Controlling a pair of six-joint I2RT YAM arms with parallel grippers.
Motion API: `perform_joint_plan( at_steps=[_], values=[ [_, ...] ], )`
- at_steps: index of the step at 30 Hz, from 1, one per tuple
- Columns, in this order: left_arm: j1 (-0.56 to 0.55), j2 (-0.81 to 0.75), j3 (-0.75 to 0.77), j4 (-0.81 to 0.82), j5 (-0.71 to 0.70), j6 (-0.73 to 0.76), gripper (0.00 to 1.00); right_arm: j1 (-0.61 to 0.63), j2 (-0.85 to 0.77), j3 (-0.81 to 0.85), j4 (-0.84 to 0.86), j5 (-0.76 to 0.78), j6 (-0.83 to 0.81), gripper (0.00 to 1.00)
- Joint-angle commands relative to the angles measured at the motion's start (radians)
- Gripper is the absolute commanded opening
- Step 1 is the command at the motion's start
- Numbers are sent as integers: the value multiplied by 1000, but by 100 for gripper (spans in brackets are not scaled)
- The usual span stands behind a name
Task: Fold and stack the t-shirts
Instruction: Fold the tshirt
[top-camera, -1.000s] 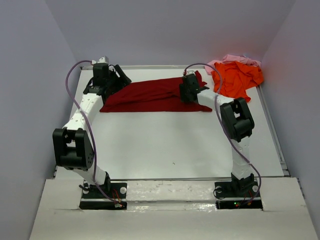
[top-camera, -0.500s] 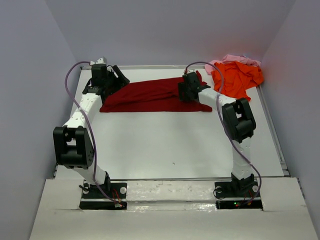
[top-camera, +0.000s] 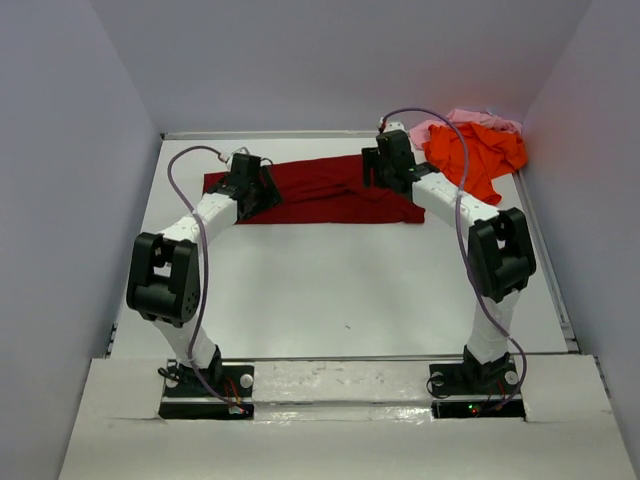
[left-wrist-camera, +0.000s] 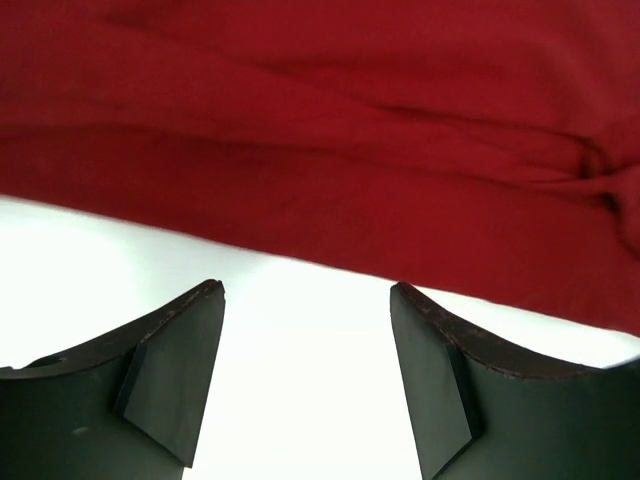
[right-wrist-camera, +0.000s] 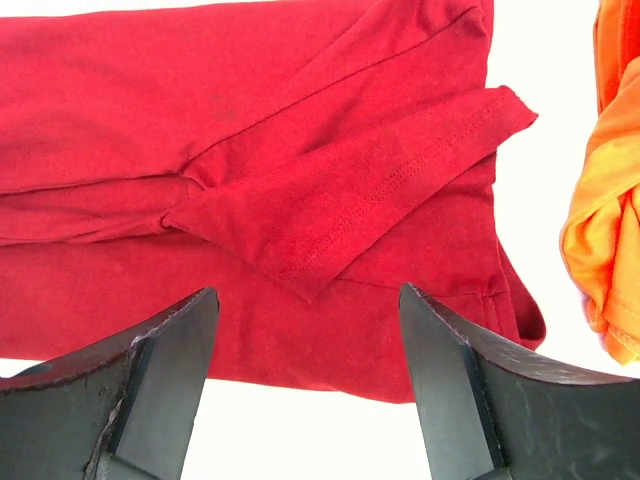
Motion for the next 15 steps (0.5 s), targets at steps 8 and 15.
perform_joint_plan(
  at_steps=[8,15],
  values=[
    [22,22,-39,-23,-240,-29,77,4,-68,-50,17,-19,25,78],
    [68,52,16,-31,-296,-6,77,4,-67,-64,26,-37,36,78]
  ],
)
